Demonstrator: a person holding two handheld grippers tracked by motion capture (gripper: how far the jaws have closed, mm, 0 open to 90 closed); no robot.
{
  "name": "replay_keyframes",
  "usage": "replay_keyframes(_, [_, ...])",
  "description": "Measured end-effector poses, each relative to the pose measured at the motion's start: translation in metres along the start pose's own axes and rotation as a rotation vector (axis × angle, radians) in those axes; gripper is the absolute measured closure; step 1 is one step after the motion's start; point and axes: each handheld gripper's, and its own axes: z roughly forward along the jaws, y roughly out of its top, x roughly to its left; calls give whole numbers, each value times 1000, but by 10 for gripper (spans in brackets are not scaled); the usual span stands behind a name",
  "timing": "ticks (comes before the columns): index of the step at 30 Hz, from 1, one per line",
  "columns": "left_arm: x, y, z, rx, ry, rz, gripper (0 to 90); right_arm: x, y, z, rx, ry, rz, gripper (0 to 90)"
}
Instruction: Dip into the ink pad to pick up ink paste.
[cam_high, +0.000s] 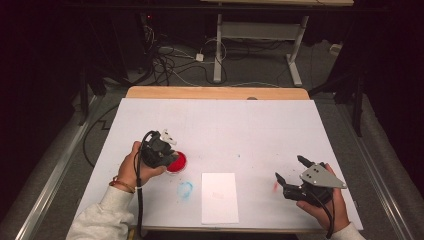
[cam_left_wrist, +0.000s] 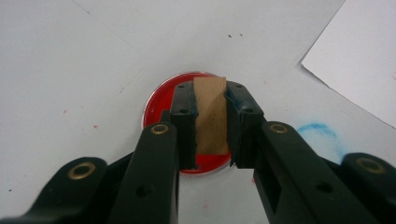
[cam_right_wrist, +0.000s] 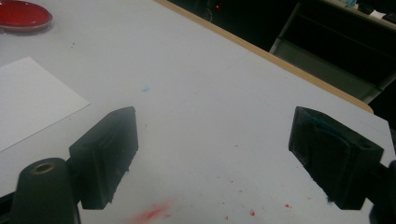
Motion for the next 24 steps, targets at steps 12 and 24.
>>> replay_keyframes(12, [8,-1,24,65,-27,-14,737,4,-3,2,17,10,-9,162])
replay_keyframes(24, [16,-3,34,80,-66,-43,737,4,-4,-1,15,6,-10,162])
